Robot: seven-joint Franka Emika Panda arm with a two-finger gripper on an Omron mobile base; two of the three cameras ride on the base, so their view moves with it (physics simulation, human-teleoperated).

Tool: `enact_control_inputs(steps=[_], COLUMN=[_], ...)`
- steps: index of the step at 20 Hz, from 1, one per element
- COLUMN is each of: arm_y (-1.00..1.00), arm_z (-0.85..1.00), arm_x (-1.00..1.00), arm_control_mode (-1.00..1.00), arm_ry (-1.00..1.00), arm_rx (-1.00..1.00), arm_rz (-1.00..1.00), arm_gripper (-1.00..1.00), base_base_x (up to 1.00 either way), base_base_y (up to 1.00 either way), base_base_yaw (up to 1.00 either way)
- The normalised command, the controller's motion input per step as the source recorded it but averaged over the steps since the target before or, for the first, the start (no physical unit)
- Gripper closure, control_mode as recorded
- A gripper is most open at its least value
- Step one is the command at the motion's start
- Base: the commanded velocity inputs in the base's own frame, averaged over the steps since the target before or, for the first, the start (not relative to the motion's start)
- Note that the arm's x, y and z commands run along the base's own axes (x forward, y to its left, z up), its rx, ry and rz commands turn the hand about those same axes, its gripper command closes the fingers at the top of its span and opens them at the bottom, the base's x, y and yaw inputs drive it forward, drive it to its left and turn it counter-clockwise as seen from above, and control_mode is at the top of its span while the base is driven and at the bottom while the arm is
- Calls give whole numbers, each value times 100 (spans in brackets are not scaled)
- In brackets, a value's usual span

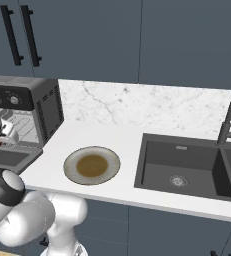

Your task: Pick up the kebab skewer and baguette bread, and place them inside the toaster oven. Close the toaster oven door and start by setting the timer.

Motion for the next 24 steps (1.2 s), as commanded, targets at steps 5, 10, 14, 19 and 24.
enact_control_inputs(steps=[5,10,14,19,24], arm_y=[13,0,0,0,0], arm_z=[-23,-11,0,1,0], arm_x=[0,8,1,5,24], arm_control_mode=[-100,-100,-100,-100,-100], arm_ry=[4,0,0,0,0], arm_rx=[0,0,0,0,-1], arm_rz=[0,0,0,0,0], arm_gripper=[100,100,100,100,100], base_base_x=[0,0,0,0,0], base_base_y=[0,0,0,0,0], base_base_yaw=[0,0,0,0,0])
